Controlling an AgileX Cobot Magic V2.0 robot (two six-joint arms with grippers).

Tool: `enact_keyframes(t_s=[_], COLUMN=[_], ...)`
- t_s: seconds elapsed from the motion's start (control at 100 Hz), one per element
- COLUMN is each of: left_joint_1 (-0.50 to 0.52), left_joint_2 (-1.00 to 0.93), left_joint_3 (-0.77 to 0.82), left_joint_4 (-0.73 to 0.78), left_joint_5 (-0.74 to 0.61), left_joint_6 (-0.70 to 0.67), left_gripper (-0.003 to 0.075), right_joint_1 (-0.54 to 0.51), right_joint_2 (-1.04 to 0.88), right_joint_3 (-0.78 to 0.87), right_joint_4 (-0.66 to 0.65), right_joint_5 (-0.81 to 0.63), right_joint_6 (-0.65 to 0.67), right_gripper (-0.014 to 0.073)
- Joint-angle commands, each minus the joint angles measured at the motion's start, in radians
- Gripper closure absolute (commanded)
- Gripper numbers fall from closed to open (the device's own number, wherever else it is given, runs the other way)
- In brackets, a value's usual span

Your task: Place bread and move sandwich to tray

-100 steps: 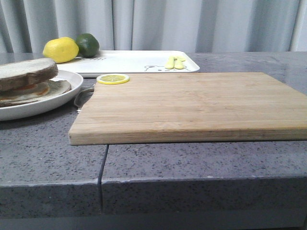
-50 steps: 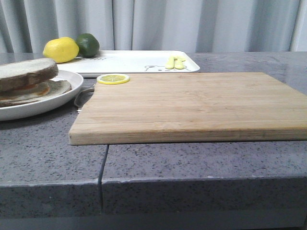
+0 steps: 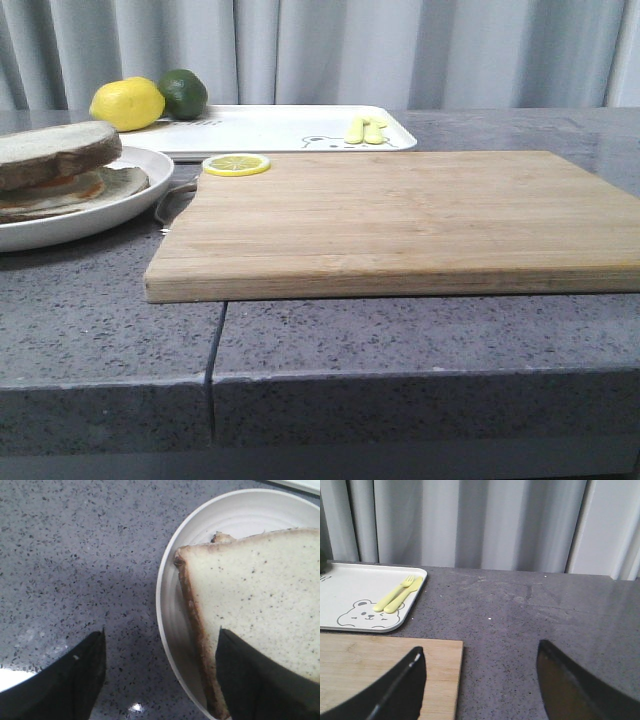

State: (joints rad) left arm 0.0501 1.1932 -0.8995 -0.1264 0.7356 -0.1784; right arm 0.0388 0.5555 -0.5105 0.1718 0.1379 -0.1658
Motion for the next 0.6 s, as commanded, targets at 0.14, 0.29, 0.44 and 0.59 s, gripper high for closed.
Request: enact_keyframes(t_s=[0.14, 0.29, 0.44, 0.59], left_joint_1=[0.003, 0.023, 0.048, 0.051], left_joint_2=[0.004, 0.004, 0.004, 0.004], left_joint_3=[-0.024, -0.024, -0.024, -0.024], left_joint_4=[-0.005, -0.005, -0.005, -0.005], left_joint_5=[-0.080, -0.089, -0.087, -0.087], left_joint_6=[-0.018, -0.021, -0.021, -0.021], left_gripper=[0.0290, 0.0290, 0.0290, 0.0290], right_joint_1=[-0.005, -0.005, -0.005, -0.005], right_joint_2=[-0.001, -0.001, -0.001, -0.001], right_joint_3=[-0.029, -0.029, -0.029, -0.029], right_joint_4=[-0.006, -0.006, -0.006, -0.006], right_joint_5=[-0.080, -0.080, -0.081, -0.084], right_joint_6=[-0.002, -0.002, -0.002, -0.002], right_gripper=[0.0116, 0.0116, 0.0116, 0.0116])
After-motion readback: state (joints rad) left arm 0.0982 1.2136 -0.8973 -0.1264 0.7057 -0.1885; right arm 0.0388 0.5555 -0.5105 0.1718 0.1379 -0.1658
